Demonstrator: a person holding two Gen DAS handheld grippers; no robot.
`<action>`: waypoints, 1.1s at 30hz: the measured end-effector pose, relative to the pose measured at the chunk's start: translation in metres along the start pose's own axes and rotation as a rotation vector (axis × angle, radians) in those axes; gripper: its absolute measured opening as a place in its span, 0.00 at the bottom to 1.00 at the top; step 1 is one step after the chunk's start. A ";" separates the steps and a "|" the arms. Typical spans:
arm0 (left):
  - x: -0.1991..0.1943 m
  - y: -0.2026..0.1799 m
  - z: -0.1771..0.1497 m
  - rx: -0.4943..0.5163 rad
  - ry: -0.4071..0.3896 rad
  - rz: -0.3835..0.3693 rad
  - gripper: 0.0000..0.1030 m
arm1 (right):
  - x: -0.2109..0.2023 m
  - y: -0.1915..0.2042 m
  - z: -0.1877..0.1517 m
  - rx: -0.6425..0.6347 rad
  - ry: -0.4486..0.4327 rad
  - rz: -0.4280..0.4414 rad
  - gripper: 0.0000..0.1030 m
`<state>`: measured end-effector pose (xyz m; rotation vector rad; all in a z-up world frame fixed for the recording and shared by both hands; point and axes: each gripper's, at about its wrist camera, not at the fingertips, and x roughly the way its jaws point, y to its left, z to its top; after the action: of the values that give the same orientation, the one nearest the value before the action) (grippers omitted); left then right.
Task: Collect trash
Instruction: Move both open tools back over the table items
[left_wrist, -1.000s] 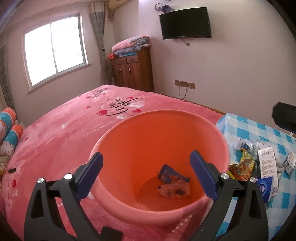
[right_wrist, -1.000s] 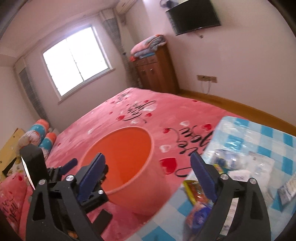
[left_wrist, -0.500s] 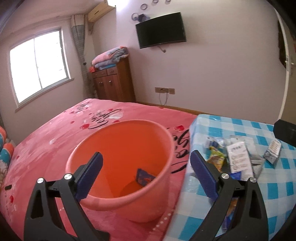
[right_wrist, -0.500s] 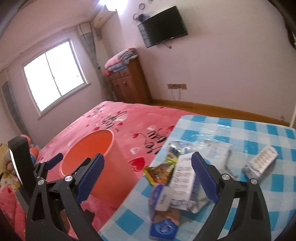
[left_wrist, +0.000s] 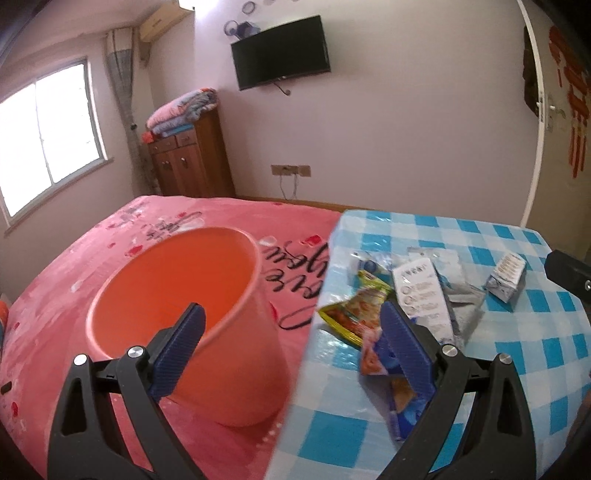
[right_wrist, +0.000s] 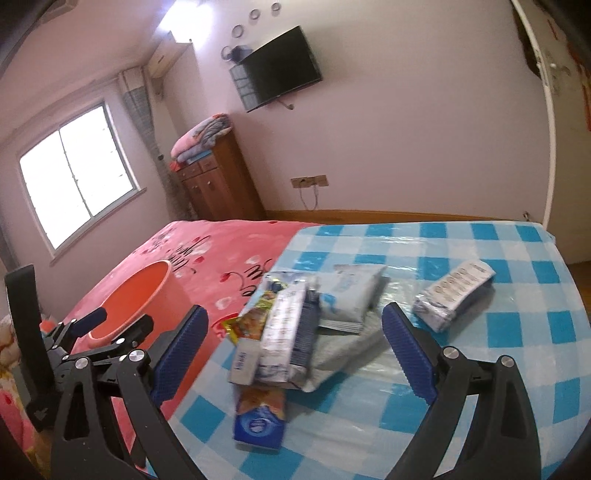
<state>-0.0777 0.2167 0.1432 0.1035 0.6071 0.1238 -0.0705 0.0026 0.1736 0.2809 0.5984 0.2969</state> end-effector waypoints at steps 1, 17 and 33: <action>0.000 -0.005 -0.001 0.007 0.002 -0.008 0.93 | -0.001 -0.007 -0.002 0.007 -0.003 -0.006 0.91; 0.058 -0.061 0.039 -0.038 0.088 -0.173 0.93 | -0.003 -0.100 -0.019 0.139 -0.016 -0.065 0.91; 0.164 -0.181 0.074 0.140 0.381 -0.323 0.93 | 0.008 -0.191 -0.034 0.325 0.038 -0.098 0.91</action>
<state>0.1137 0.0574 0.0875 0.1174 1.0044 -0.2177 -0.0475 -0.1640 0.0774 0.5575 0.6961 0.1091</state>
